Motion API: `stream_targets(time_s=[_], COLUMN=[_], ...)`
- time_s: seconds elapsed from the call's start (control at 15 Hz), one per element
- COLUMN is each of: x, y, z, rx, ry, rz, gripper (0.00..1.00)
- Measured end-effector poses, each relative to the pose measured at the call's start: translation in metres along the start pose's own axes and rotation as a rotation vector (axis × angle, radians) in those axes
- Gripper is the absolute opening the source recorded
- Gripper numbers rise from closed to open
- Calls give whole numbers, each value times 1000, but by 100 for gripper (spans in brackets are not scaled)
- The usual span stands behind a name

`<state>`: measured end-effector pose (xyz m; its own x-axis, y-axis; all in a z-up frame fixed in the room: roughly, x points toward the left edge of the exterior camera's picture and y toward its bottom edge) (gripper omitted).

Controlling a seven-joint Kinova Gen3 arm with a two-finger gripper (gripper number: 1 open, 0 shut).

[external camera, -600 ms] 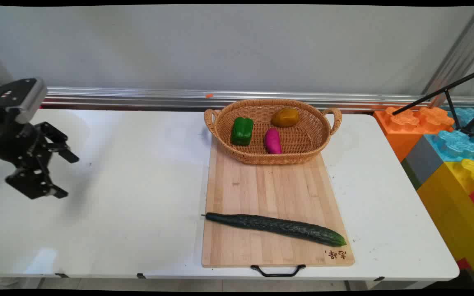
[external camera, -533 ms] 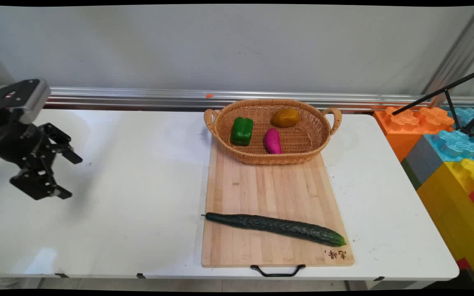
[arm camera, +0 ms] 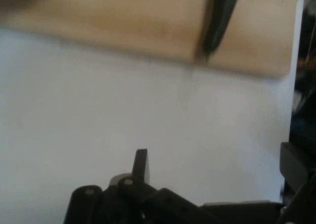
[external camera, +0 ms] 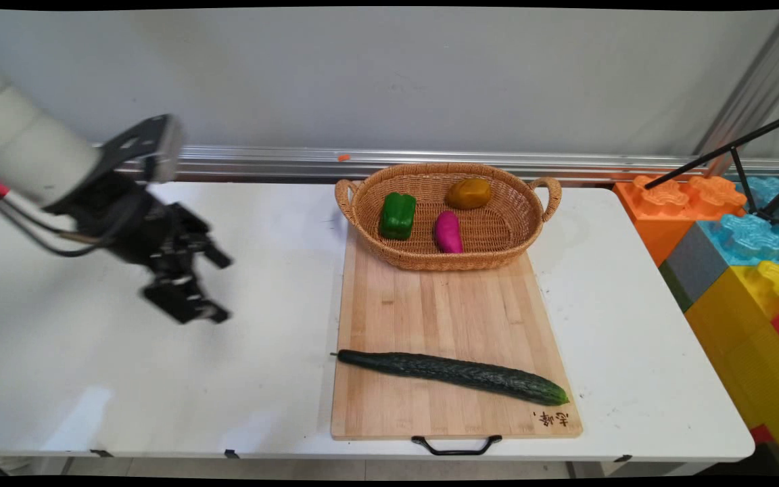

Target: Pick up the cucumber from the cutting board

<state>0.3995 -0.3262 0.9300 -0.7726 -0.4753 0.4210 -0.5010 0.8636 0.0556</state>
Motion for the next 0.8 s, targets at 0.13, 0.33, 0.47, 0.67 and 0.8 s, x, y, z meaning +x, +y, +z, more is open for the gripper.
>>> stream_targets(time_s=[0.13, 0.33, 0.47, 0.67, 0.8], x=[36, 83, 111, 139, 157], y=[8, 27, 41, 57, 66], z=[18, 46, 70, 101, 128], rx=[-5, -14, -12, -5, 6], ry=[28, 63, 84, 105, 117], rz=[45, 136, 194, 252, 288], gripper=[100, 100, 100, 100, 100])
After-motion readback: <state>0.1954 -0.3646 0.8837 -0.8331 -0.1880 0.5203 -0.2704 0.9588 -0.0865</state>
